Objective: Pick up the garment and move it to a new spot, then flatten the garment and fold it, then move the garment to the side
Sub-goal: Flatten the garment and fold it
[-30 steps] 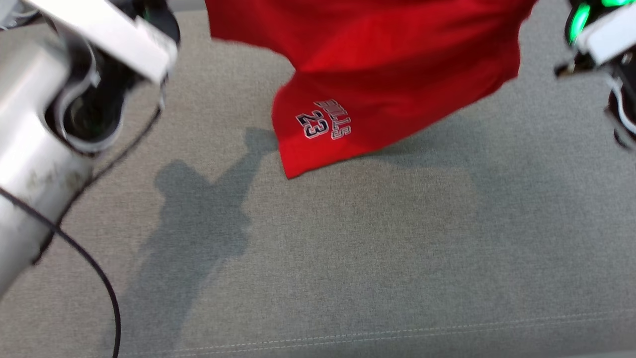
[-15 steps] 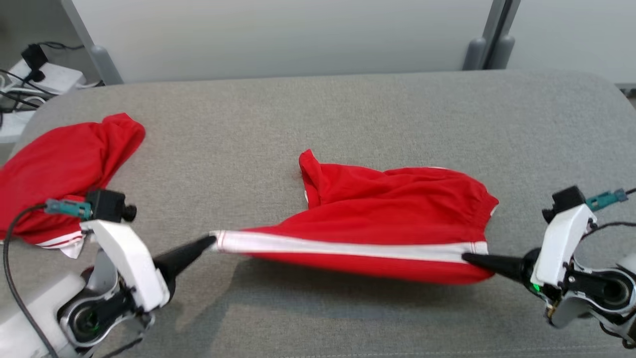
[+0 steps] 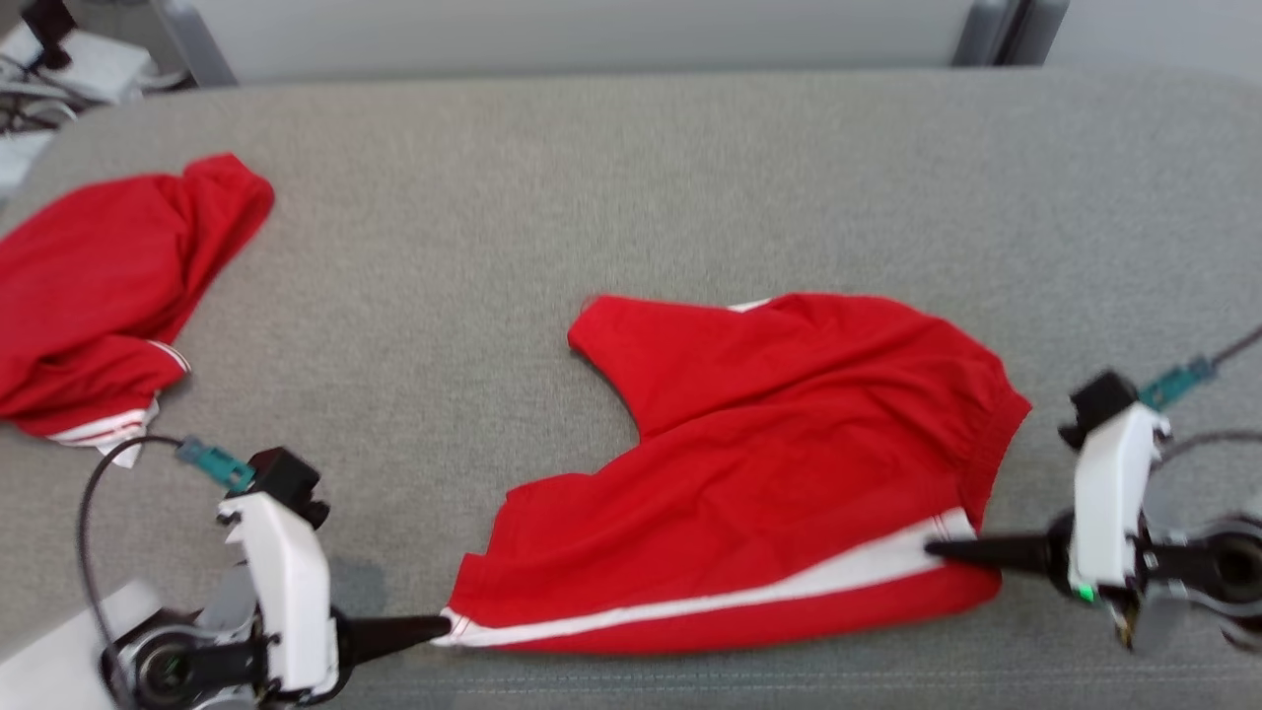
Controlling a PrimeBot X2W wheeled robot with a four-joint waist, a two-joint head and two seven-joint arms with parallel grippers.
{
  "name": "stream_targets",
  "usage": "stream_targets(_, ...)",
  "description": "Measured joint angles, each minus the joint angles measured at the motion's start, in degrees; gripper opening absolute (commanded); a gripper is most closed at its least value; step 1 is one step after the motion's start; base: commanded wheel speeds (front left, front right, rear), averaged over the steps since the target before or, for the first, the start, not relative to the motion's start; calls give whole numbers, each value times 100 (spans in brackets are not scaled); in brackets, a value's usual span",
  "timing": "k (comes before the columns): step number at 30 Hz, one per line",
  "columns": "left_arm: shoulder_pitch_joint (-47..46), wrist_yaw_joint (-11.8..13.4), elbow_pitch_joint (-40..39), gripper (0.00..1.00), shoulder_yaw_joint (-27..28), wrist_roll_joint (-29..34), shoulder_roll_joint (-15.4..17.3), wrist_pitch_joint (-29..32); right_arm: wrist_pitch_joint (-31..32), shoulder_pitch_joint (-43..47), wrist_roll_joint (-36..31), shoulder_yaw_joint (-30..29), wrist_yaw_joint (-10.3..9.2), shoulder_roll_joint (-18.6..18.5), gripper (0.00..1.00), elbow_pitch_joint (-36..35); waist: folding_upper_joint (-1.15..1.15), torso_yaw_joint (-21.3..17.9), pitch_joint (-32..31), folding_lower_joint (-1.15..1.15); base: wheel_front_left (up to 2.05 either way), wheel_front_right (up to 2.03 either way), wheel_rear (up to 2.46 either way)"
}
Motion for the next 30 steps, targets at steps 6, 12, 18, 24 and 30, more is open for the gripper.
stream_targets(6,-1165,-136,1354,0,659,591,-1235,-982,-541,-1936,-403,-177,0,1249,0,1571,0,-7,857,0,0,0,0)
stream_targets(12,-3892,-360,2184,0,2256,1959,-1862,-3751,-2565,-4776,-668,-1504,0,2068,0,2898,0,12,1650,0,0,0,0)
stream_targets(18,-3884,-360,1996,0,2041,2081,-1770,-3898,-2180,-4642,-701,-1288,0,2114,0,3043,0,-30,1835,0,0,0,0)
stream_targets(24,-3507,-360,2025,0,1907,1905,-1711,-3920,-1873,-4153,-410,-1290,0,1945,0,3121,0,-89,2143,0,0,0,0)
stream_targets(30,-2459,-360,1871,0,1536,1751,-1707,-4167,-1288,-3053,-114,-1210,0,1696,0,2760,0,-134,2443,0,0,0,0)
